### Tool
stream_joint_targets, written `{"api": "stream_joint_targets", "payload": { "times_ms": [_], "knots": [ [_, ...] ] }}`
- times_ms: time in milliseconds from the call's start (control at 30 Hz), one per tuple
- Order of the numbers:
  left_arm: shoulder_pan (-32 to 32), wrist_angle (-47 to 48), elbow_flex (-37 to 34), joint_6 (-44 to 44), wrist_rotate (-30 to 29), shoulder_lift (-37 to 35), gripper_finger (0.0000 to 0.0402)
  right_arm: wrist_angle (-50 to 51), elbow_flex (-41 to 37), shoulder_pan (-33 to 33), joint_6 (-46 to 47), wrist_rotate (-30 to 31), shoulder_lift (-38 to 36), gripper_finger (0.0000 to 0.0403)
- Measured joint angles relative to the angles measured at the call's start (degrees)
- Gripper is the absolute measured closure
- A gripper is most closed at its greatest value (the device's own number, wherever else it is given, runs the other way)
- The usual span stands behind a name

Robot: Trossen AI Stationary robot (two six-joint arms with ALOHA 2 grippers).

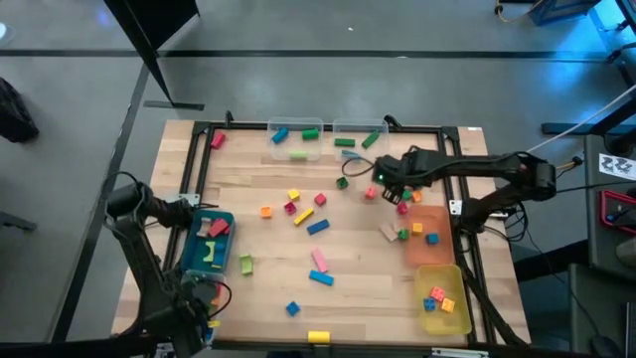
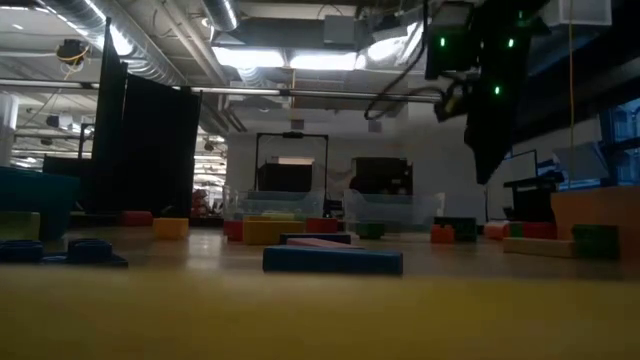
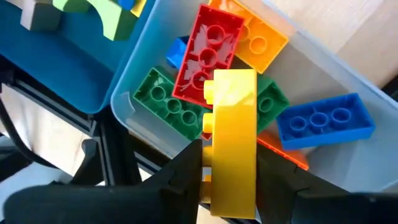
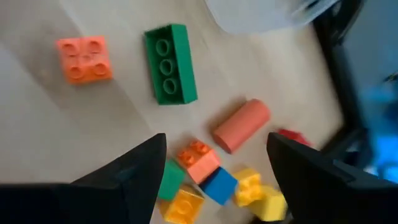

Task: Sort blocks by size
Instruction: Put the yellow game piece into the bottom left transparent bin, then put the orange block into the top left transparent bin

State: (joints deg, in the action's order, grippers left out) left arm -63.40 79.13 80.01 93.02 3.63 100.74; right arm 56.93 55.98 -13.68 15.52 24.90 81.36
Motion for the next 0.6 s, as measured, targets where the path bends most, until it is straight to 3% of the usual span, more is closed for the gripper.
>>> {"api": "stream_joint_targets", "payload": {
  "times_ms": [233, 600],
  "knots": [
    [0.7, 2.2, 0.0, -2.1, 0.0, 1.3, 0.0287, -11.0, -5.5, -6.3, 2.4, -2.6, 0.2, 0.0123],
    [2.0, 2.1, 0.0, -2.4, 0.1, 1.3, 0.0284, -9.3, -5.5, -13.8, 11.6, -5.3, 0.2, 0.0123]
  ]
}}
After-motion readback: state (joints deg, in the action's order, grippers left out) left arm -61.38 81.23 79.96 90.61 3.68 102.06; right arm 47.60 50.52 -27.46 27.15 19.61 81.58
